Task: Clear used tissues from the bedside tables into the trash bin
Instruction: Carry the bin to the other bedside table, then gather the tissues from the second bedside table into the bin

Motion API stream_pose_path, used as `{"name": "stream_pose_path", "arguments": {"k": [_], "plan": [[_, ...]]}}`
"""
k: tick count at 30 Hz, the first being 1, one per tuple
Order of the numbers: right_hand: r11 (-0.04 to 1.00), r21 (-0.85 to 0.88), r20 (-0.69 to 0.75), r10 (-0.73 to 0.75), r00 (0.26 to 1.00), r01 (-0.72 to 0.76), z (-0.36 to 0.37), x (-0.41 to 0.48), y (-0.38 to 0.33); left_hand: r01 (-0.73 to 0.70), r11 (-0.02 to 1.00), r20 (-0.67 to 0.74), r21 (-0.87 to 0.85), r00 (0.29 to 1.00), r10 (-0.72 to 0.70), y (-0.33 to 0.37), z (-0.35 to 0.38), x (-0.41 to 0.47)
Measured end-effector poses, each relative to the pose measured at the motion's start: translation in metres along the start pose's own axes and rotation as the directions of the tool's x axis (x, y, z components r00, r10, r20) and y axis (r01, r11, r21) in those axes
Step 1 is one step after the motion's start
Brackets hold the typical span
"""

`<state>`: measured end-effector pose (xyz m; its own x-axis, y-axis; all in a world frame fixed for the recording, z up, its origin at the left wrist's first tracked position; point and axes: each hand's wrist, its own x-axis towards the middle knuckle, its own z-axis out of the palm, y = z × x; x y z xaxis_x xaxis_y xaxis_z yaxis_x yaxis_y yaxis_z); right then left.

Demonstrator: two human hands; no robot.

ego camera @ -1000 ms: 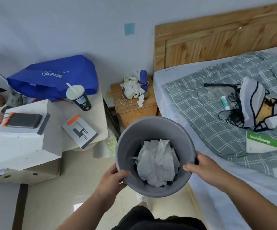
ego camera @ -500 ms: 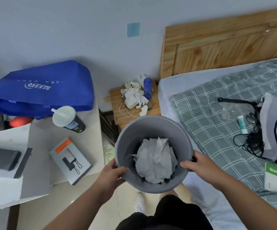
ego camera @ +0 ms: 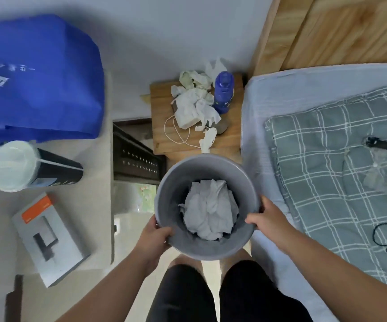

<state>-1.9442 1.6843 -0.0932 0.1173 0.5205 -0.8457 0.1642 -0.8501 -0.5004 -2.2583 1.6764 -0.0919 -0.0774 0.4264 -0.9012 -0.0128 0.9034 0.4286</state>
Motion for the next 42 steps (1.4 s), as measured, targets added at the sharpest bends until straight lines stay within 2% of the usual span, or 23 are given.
{"name": "stream_pose_path", "arguments": {"k": [6, 10, 14, 17, 21, 24, 28, 31, 34, 38, 40, 42], "plan": [[0.996, -0.028, -0.095, 0.078, 0.992, -0.081, 0.038, 0.127, 0.041, 0.111, 0.993, -0.047, -0.042, 0.993, -0.113, -0.041, 0.015, 0.137], [0.991, -0.012, -0.107, 0.132, 0.985, -0.134, 0.069, 0.221, 0.085, 0.149, 0.985, -0.071, -0.084, 0.985, -0.155, -0.077, 0.014, 0.234], [0.986, -0.004, -0.24, 0.161, 0.957, -0.167, 0.093, 0.297, 0.118, 0.145, 0.986, -0.058, -0.079, 0.987, -0.149, -0.099, 0.016, 0.31], [0.987, -0.038, -0.289, 0.138, 0.947, -0.156, 0.104, 0.336, 0.135, 0.119, 0.993, -0.041, -0.027, 0.992, -0.12, -0.106, 0.016, 0.35], [0.994, 0.002, -0.293, 0.109, 0.95, -0.114, 0.108, 0.368, 0.152, 0.088, 0.995, -0.035, 0.043, 0.996, -0.087, -0.107, 0.017, 0.381], [0.988, 0.1, -0.29, 0.145, 0.946, -0.121, 0.105, 0.374, 0.159, 0.108, 0.992, -0.067, 0.066, 0.992, -0.103, -0.103, 0.023, 0.39], [0.974, 0.135, -0.282, 0.212, 0.936, -0.18, 0.104, 0.361, 0.152, 0.187, 0.979, -0.082, 0.082, 0.98, -0.18, -0.094, 0.028, 0.377], [0.975, 0.116, -0.267, 0.213, 0.94, -0.188, 0.103, 0.342, 0.125, 0.177, 0.982, -0.125, 0.065, 0.978, -0.168, -0.075, 0.035, 0.352], [0.999, 0.013, -0.32, 0.043, 0.947, -0.041, 0.094, 0.32, 0.072, 0.063, 0.994, -0.219, 0.086, 0.975, -0.043, -0.042, 0.047, 0.322], [0.96, -0.023, -0.349, -0.27, 0.898, 0.28, 0.082, 0.282, -0.022, -0.226, 0.971, -0.248, 0.082, 0.939, 0.239, 0.031, 0.07, 0.282], [0.926, -0.045, -0.357, -0.365, 0.86, 0.374, 0.082, 0.27, -0.064, -0.401, 0.903, -0.21, 0.153, 0.88, 0.426, 0.072, 0.081, 0.269], [0.929, 0.014, -0.314, -0.346, 0.884, 0.369, 0.086, 0.267, -0.097, -0.56, 0.792, -0.172, 0.241, 0.779, 0.603, 0.112, 0.089, 0.262]]}}
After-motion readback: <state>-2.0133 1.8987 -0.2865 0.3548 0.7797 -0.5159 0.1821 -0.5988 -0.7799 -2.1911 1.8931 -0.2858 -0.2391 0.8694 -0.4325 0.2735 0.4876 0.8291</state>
